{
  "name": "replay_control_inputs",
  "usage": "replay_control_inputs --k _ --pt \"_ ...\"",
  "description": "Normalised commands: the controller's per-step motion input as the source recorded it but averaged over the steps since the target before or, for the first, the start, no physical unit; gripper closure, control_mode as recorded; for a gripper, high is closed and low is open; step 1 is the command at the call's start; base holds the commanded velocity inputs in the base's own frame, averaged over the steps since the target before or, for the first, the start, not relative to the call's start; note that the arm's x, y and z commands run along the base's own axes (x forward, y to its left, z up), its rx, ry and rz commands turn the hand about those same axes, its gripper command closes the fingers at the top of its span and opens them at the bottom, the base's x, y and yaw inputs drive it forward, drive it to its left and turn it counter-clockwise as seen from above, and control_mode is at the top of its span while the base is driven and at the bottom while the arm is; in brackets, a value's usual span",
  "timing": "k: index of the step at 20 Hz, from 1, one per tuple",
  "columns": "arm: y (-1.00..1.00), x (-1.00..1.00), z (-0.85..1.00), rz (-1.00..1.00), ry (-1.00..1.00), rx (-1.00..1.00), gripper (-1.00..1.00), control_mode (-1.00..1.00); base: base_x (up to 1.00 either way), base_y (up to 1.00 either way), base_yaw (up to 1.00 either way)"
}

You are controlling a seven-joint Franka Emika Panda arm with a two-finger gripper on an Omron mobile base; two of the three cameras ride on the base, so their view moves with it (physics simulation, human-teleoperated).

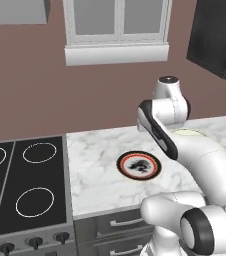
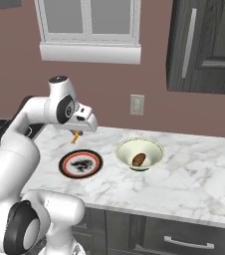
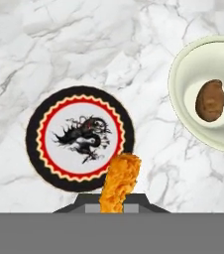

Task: Place the shrimp on the plate and place the potato on the same plate.

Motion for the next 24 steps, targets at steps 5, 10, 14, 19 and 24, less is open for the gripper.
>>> replay_control_inputs --k 5,10,14,19,24 --pt "0.00 0.22 -0.39 0.00 0.00 0.01 1.00 -1.00 0.00 0.00 0.00" --pt "0.00 0.15 -0.32 0.00 0.00 0.01 1.00 -1.00 0.00 0.00 0.00" --pt "0.00 0.12 -0.38 0.00 0.00 0.03 1.00 -1.00 0.00 0.00 0.00" --pt "0.00 0.03 -0.43 0.00 0.00 0.01 1.00 -1.00 0.00 0.00 0.00" --pt "0.00 0.00 -0.54 0.00 0.00 0.03 1.00 -1.00 0.00 0.00 0.00"
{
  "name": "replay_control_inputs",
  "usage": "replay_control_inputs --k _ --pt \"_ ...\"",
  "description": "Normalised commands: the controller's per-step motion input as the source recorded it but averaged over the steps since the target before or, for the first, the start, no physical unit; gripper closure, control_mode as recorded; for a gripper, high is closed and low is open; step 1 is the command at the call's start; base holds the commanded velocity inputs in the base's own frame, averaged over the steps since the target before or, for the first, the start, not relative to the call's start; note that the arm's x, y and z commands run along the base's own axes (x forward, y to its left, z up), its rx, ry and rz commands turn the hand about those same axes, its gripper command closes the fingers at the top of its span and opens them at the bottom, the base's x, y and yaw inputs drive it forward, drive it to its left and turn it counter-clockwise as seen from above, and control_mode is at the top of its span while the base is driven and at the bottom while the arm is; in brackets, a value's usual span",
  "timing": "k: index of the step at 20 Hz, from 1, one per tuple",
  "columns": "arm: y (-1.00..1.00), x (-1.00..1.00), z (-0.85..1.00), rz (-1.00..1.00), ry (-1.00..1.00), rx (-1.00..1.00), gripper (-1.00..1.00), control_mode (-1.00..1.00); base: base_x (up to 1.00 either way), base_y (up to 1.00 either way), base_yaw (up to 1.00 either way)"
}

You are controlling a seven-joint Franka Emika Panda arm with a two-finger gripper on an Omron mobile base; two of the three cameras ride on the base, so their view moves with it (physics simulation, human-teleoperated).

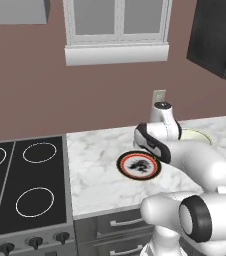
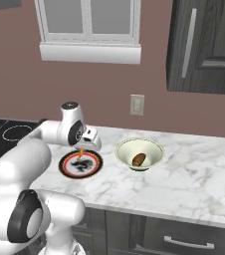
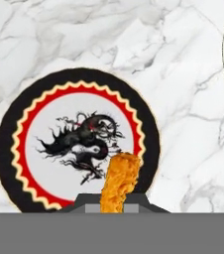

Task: Place the shrimp on the plate and place the potato on the same plate.

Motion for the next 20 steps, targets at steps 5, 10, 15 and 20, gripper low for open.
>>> replay_control_inputs --k 5,10,15,20 --pt "0.00 0.00 -0.50 0.00 0.00 0.02 1.00 -1.00 0.00 0.00 0.00" --pt "0.00 0.01 -0.37 0.00 0.00 0.02 1.00 -1.00 0.00 0.00 0.00" --pt "0.00 0.01 -0.26 0.00 0.00 0.01 1.00 -1.00 0.00 0.00 0.00" --pt "0.00 0.16 -0.17 0.00 0.00 0.00 1.00 -1.00 0.00 0.00 0.00"
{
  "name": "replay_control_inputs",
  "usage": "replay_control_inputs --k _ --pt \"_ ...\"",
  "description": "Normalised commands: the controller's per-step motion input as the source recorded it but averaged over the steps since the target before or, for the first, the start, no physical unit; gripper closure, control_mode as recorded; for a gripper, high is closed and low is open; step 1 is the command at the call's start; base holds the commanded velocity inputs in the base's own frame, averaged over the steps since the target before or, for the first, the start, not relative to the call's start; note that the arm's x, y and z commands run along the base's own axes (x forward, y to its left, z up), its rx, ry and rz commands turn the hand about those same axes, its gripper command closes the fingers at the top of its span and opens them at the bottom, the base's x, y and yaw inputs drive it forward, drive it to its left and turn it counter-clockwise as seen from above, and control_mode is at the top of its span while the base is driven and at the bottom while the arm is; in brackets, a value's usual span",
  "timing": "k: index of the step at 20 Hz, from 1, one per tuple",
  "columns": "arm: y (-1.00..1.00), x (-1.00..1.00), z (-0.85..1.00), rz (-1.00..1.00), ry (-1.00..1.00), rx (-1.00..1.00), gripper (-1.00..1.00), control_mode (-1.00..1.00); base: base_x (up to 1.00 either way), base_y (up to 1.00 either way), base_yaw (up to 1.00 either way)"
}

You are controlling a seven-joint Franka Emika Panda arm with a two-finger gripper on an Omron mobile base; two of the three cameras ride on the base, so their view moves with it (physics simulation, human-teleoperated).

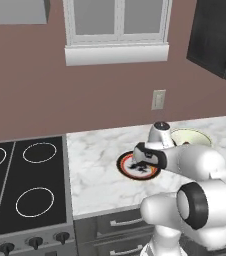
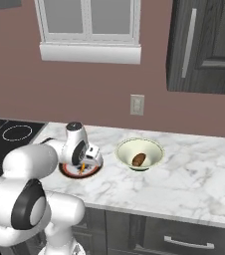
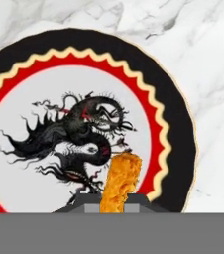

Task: Place the shrimp on the plate and place the potato on the same plate.

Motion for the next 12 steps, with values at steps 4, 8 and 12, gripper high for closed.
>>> replay_control_inputs --k 4,8,12 --pt "0.00 0.20 -0.10 0.00 0.00 0.00 1.00 -1.00 0.00 0.00 0.00" --pt "0.00 0.18 -0.03 0.00 0.00 0.01 1.00 -1.00 0.00 0.00 0.00" --pt "0.00 0.17 -0.01 0.00 0.00 0.00 1.00 -1.00 0.00 0.00 0.00"
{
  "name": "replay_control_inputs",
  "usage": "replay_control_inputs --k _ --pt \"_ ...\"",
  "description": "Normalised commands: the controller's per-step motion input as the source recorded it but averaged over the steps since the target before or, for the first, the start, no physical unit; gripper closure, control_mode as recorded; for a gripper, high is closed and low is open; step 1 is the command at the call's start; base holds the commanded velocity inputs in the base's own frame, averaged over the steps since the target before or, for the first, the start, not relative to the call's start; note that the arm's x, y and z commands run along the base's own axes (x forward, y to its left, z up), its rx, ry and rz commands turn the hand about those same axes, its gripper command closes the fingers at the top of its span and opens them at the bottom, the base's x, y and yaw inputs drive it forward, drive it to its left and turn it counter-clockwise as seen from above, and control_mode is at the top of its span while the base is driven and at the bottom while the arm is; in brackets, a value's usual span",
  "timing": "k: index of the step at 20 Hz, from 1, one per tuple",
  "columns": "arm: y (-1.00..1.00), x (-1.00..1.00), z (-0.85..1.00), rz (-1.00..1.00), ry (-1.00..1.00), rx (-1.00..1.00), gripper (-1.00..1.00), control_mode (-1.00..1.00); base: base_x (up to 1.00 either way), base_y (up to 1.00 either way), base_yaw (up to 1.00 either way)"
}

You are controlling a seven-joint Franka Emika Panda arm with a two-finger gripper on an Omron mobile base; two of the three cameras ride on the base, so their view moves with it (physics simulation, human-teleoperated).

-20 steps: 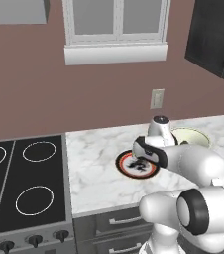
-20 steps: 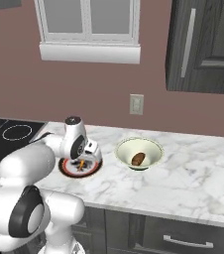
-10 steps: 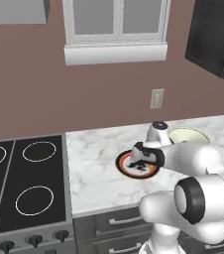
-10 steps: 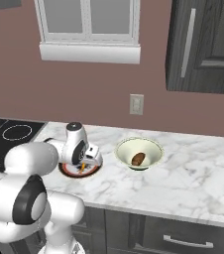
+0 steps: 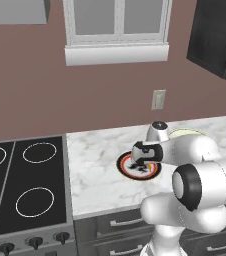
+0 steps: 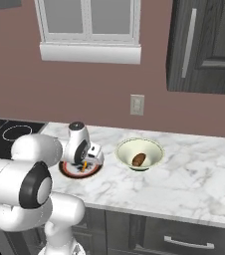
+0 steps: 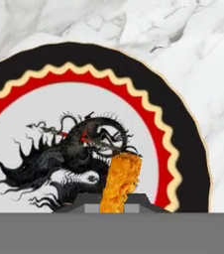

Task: Place the shrimp on the plate and place the potato on the same plate.

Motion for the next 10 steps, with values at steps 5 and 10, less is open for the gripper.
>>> replay_control_inputs --k 5,10 --pt "0.00 0.13 -0.10 0.00 0.00 0.00 1.00 -1.00 0.00 0.00 0.00" --pt "0.00 0.05 -0.22 0.00 0.00 0.00 1.00 -1.00 0.00 0.00 0.00"
